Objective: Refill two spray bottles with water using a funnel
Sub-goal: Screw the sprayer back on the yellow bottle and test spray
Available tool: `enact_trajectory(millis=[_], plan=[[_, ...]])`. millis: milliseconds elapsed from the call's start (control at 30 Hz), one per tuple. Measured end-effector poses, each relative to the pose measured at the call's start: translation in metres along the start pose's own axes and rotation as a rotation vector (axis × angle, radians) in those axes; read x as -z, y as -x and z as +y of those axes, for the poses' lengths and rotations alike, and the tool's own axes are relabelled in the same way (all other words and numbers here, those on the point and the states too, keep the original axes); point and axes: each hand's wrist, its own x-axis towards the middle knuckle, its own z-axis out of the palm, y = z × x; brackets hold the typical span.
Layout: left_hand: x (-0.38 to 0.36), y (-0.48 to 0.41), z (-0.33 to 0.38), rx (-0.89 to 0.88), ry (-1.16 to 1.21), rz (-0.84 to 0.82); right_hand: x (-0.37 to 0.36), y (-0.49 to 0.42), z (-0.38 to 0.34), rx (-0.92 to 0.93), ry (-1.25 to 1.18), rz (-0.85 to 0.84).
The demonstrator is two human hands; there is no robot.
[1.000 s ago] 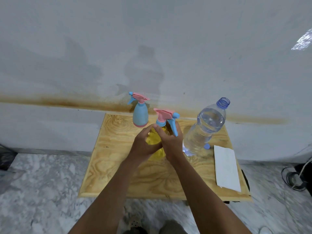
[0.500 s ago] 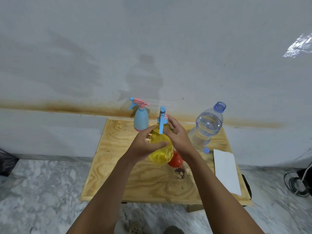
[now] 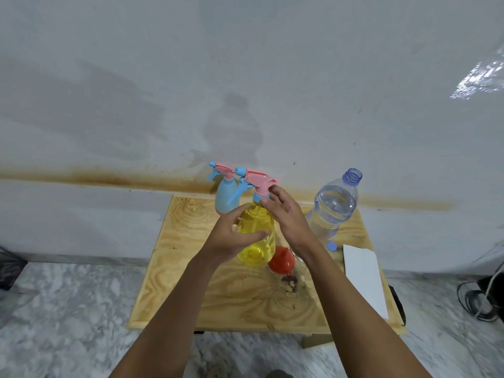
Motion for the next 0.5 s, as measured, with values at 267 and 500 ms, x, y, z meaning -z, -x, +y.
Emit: enact_trajectory(millis=[267,500], plan=[[-0.009,0.004,0.005,-0.051,0.065,0.025,-0.019,0.012,-0.002,0.081,0.117,0.16],[0.005,0.009,0.004,0.049,0.019,-0.147,-0.001,0.013,-0.008,-0.038,0.017,0.012]])
